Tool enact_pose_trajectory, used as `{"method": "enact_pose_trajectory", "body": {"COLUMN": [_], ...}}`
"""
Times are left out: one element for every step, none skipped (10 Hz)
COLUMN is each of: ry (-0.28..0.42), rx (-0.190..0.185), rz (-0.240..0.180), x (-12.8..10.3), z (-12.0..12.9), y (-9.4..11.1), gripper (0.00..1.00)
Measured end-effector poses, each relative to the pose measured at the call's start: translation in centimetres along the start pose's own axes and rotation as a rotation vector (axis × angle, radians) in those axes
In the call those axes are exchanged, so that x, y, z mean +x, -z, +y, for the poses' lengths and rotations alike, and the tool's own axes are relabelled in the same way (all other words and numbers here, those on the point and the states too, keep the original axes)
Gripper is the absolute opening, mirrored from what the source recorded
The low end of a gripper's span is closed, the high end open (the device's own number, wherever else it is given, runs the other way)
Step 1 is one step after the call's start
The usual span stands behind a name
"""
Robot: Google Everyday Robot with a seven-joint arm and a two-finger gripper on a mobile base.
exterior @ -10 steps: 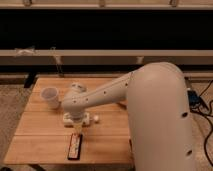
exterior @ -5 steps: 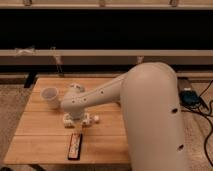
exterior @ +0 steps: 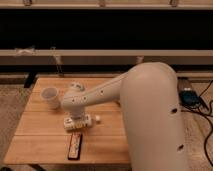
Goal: Place the bottle in the ceramic bowl
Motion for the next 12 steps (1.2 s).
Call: {"method": "enact_pose_trajectory", "body": {"ry": [-0.003, -0.006, -0.01, -0.019, -0.033, -0.048, -0.062, -0.09, -0.12, -0.145, -0.178, -0.221], "rx": [0.002, 0.005, 0.005, 0.008, 0.009, 0.009, 0.01, 0.006, 0.003, 0.001, -0.004, -0.009], "rz": [-0.007, -0.022, -0.034, -0.049, -0.059, -0.066, -0.07, -0.072, -0.074, -0.076, -0.074, -0.073], "x": [0.5, 1.4, 2.0, 3.3, 5.1, 6.4, 7.5, 9.1, 10.5, 11.5, 12.9, 14.5], "z": [-0.5, -1.3, -2.0, -3.3, -5.2, -7.0, -8.5, -10.7, -12.5, -14.0, -15.7, -17.8], "y": [1.2, 3.6, 5.2, 7.0, 8.5, 9.3, 9.6, 9.9, 10.0, 10.0, 10.0, 9.8], "gripper": [0.0, 0.0, 0.0, 0.0, 0.0, 0.0, 0.0, 0.0, 0.0, 0.0, 0.0, 0.0]}}
